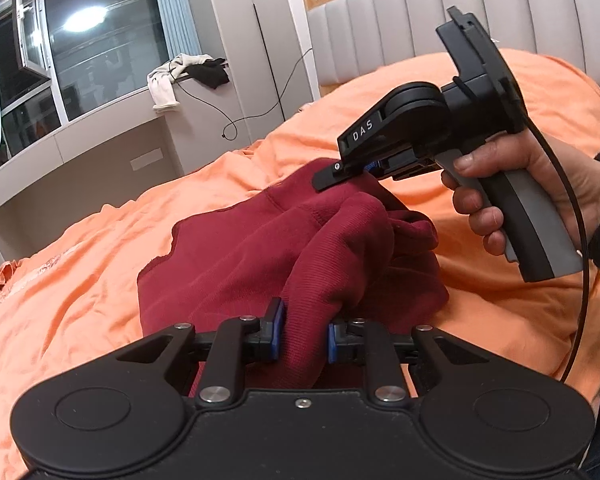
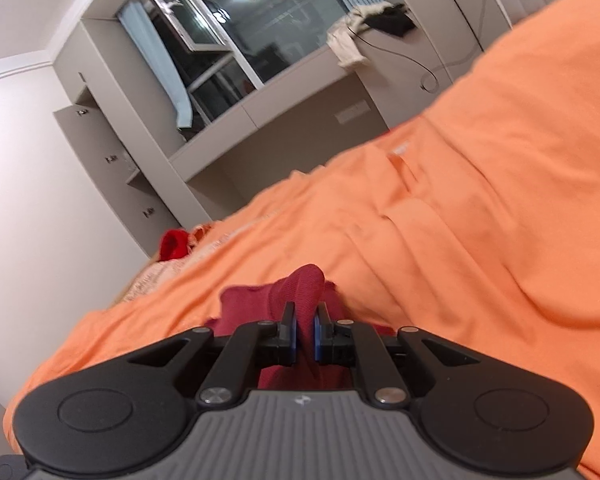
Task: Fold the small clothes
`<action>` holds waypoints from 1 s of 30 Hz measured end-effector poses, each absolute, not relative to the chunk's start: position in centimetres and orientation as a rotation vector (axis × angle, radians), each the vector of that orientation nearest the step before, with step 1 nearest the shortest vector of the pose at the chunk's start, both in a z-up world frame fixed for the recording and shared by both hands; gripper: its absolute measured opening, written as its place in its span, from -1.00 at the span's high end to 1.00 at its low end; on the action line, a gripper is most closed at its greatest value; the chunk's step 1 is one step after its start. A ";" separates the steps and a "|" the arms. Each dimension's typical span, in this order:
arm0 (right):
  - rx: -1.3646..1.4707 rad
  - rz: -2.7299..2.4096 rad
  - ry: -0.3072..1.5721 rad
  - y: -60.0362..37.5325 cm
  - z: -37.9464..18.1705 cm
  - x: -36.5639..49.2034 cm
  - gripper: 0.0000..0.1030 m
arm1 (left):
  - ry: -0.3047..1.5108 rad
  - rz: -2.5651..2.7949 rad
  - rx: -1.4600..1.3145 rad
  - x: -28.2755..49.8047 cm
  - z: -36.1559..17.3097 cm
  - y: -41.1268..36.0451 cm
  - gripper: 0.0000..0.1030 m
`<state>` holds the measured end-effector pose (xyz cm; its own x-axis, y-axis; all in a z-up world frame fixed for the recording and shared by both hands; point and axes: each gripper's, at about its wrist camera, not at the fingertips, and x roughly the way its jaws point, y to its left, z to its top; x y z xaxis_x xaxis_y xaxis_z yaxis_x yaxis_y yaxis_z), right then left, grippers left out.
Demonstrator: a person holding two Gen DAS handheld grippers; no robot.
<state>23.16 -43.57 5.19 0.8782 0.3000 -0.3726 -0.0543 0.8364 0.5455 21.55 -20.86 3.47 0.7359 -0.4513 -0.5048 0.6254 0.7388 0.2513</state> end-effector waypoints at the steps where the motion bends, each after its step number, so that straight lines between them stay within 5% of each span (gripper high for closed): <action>1: 0.555 0.187 0.478 -43.7 4.9 23.2 0.83 | 0.436 -0.610 0.431 21.4 3.4 -21.0 0.55; 8: 0.508 0.150 0.528 -43.0 3.9 23.2 0.66 | 0.477 -0.623 0.352 20.7 4.3 -19.7 0.17; 10: 0.480 0.123 0.537 -42.7 3.7 23.0 0.57 | 0.503 -0.651 0.274 20.9 5.2 -18.7 -0.35; 12: 0.452 0.102 0.542 -42.4 3.7 22.8 0.52 | 0.500 -0.668 0.196 21.0 6.2 -17.5 -0.61; 17: 0.411 0.092 0.541 -42.2 3.8 22.2 -0.22 | 0.453 -0.606 0.146 20.8 8.5 -15.9 -0.79; 19: 0.403 0.101 0.535 -42.1 4.0 22.0 -0.34 | 0.422 -0.547 0.142 20.9 9.6 -15.2 -0.96; 25: 0.405 0.193 0.493 -40.7 5.8 19.2 -0.98 | 0.394 -0.378 0.119 22.4 11.9 -12.0 -0.99; 30: 0.271 0.205 0.492 -38.0 6.9 17.4 -0.99 | 0.441 -0.318 0.059 24.1 11.2 -8.8 -0.99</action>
<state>17.43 -37.97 6.86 0.8622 0.2574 -0.4364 -0.1280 0.9441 0.3038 24.05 -8.79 11.20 0.8559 -0.2898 -0.4284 0.3150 0.9490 -0.0125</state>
